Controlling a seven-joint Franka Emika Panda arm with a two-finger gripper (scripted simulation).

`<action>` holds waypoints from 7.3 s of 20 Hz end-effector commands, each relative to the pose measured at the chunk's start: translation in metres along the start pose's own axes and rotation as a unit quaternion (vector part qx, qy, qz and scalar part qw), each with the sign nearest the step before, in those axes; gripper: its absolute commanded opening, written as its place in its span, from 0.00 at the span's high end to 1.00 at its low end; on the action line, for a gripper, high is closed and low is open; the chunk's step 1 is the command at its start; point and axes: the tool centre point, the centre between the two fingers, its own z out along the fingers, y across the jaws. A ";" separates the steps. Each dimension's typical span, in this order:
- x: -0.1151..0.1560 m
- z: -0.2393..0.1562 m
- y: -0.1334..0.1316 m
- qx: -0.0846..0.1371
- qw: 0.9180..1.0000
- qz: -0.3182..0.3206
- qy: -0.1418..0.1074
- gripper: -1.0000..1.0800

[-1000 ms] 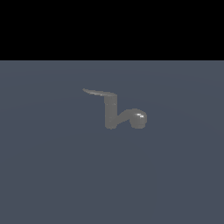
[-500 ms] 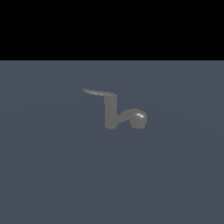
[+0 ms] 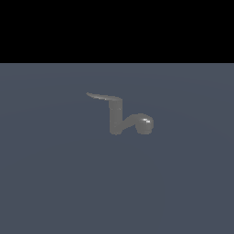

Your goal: Turn on the faucet by rotating a designated handle.

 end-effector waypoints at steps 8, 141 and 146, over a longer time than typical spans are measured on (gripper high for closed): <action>0.053 0.059 -0.051 0.008 0.992 0.127 -0.012 1.00; 0.160 0.227 0.042 -0.021 0.904 0.423 0.068 1.00; 0.172 0.225 0.048 -0.021 0.902 0.425 0.068 1.00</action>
